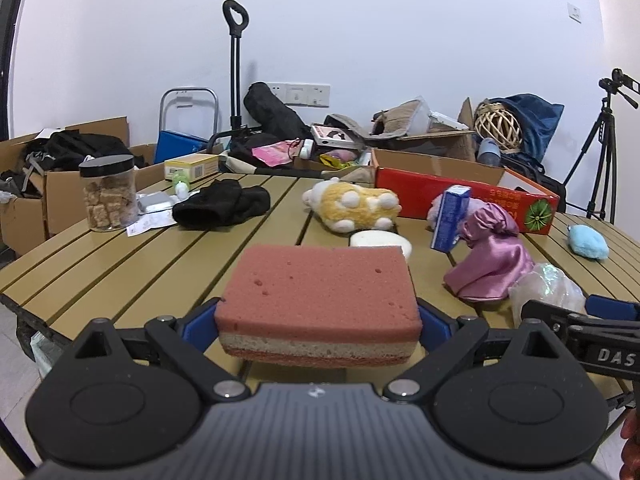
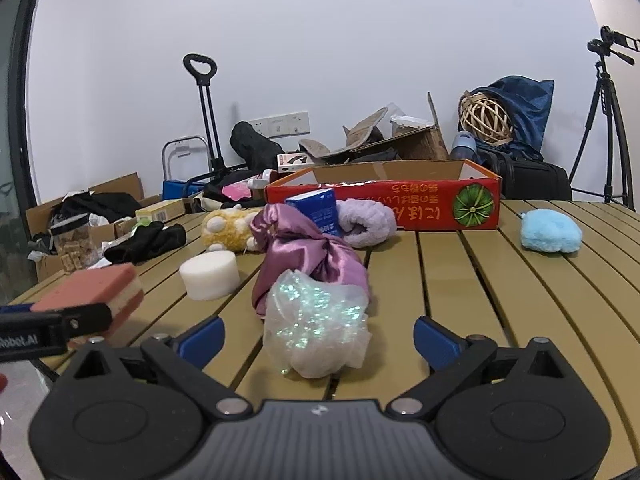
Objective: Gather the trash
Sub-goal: 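Reach the right tool to the iridescent plastic bag and close on it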
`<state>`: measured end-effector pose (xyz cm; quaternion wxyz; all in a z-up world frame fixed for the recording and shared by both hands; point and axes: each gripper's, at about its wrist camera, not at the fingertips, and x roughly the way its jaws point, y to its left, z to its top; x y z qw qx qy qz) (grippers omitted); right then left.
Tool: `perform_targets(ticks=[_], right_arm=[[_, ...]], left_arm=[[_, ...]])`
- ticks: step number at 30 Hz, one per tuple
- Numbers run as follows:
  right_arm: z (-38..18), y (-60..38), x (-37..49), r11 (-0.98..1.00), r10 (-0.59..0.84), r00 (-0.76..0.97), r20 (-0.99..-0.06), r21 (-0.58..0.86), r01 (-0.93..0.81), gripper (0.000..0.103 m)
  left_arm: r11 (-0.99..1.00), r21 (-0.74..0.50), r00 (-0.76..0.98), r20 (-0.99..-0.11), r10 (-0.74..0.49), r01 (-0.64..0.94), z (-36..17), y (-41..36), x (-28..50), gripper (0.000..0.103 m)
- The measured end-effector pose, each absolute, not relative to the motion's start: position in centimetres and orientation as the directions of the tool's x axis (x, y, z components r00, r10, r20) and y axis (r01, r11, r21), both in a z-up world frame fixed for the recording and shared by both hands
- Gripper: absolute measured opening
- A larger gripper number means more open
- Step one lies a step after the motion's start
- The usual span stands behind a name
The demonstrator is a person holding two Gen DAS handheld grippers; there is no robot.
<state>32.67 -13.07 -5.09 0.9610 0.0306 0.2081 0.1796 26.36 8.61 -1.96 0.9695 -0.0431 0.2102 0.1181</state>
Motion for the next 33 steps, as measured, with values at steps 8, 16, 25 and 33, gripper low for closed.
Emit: perform_targets(ticks=[8,16,25,33], right_arm=[[-5.9,-12.0,33.4,0.933,0.36,0.858,-0.367,0.111,-0.343,0.048],[-5.6,-12.4,32.3,0.928,0.37,0.862,-0.345,0.099,-0.359,0.04],[-4.6,-13.3,30.8,0.922,0.387,0.868,-0.312,0.103,-0.374,0.039],[-4.1,-15.0,29.1,0.924,0.383,0.872,-0.306,0.107,-0.368,0.04]], left_arm=[[0.967,-0.035,0.882,-0.419,0.214,-0.252,-2.0,8.9,26.3,0.098],[0.967,-0.035,0.883,-0.418,0.215,-0.253,-2.0,9.0,26.2,0.098],[0.968,-0.029,0.884,-0.415,0.215,-0.249,-2.1,8.9,25.7,0.098],[0.975,-0.032,0.894,-0.405,0.189,-0.221,-1.8,8.0,25.2,0.098]])
